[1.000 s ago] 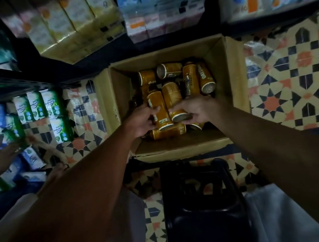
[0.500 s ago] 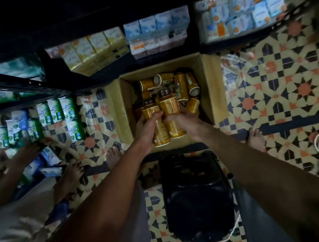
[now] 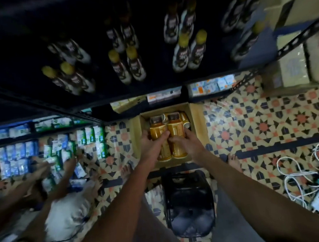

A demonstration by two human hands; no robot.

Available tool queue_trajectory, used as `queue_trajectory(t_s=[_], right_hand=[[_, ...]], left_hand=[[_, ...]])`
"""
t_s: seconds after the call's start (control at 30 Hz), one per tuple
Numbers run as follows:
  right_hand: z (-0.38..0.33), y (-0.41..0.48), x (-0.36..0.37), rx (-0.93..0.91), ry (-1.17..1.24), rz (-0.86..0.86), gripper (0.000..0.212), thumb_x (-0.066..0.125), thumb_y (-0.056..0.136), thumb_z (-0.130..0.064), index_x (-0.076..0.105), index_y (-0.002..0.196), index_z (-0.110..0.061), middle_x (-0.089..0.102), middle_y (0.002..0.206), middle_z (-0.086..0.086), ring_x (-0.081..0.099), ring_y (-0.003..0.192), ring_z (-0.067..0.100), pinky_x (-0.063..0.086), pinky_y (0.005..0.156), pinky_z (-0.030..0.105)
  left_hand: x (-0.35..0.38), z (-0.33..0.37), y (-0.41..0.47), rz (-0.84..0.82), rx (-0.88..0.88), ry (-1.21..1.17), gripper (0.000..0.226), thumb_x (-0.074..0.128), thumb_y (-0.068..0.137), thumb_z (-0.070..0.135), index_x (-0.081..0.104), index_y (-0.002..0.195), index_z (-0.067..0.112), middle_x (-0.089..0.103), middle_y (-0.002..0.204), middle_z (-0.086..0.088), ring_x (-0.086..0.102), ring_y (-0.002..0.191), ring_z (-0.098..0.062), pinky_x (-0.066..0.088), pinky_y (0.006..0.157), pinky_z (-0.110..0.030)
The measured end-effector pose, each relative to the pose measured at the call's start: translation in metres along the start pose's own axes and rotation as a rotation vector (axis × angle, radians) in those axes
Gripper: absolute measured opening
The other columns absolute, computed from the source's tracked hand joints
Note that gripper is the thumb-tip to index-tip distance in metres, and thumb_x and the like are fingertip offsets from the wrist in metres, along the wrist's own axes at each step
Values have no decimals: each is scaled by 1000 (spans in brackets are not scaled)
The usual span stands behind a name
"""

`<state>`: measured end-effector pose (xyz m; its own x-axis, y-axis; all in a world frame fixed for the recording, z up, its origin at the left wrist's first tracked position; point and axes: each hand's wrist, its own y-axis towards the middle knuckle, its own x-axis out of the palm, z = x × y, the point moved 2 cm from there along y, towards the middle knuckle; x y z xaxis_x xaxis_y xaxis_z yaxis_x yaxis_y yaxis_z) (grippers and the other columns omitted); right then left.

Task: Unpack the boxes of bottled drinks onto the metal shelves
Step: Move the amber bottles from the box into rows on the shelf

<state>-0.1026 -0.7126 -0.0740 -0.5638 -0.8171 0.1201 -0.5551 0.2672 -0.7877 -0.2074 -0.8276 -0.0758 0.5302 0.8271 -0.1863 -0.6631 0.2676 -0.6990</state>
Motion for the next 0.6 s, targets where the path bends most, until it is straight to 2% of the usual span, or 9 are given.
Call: queue_trajectory(t_s=[0.1,0.2,0.27,0.37,0.5,0.6], right_hand=[[-28,-40,4,-23,-25,18,41,77,85,-32,64,124,-32,72,116,-6,66,111,16,54,95,39],[-60,-83,3,-47,-62,15,52,79,78,-44,61,127,-36,70,119,-4,66,111,18,54,96,42],[-79,-110,-1,-48,-80,-3,48,76,84,-39,59,129,-34,71,118,-3,67,111,18,55,94,39],[-100,-143,-3,-82,-96,-25,49,78,81,-39,60,127,-36,74,115,-4,70,108,19,55,97,47],[-124,-175,-5,-145,-127,-14,44,78,81,-35,64,122,-34,76,110,-5,72,103,18,55,97,49],[-138,-186,-6,-198,-143,-26,55,81,72,-41,64,123,-33,76,110,-5,72,104,18,55,98,48]], left_hand=[[-9,32,-34,0,25,3,48,83,77,37,61,116,21,73,103,5,70,94,-13,58,86,-41],[-17,65,-72,-17,67,19,52,85,72,45,58,113,25,71,105,6,69,95,-13,57,89,-40],[-20,87,-98,-20,120,18,55,86,70,44,60,114,26,73,108,3,70,96,-14,58,86,-39],[-24,118,-130,-2,197,38,42,86,74,35,61,106,24,74,105,0,71,91,-10,58,81,-30],[-24,149,-153,-17,241,-4,47,86,74,33,62,112,18,73,104,1,70,96,-15,57,91,-40],[-26,171,-163,-35,299,11,49,84,75,39,60,113,20,71,106,1,69,97,-15,56,92,-41]])
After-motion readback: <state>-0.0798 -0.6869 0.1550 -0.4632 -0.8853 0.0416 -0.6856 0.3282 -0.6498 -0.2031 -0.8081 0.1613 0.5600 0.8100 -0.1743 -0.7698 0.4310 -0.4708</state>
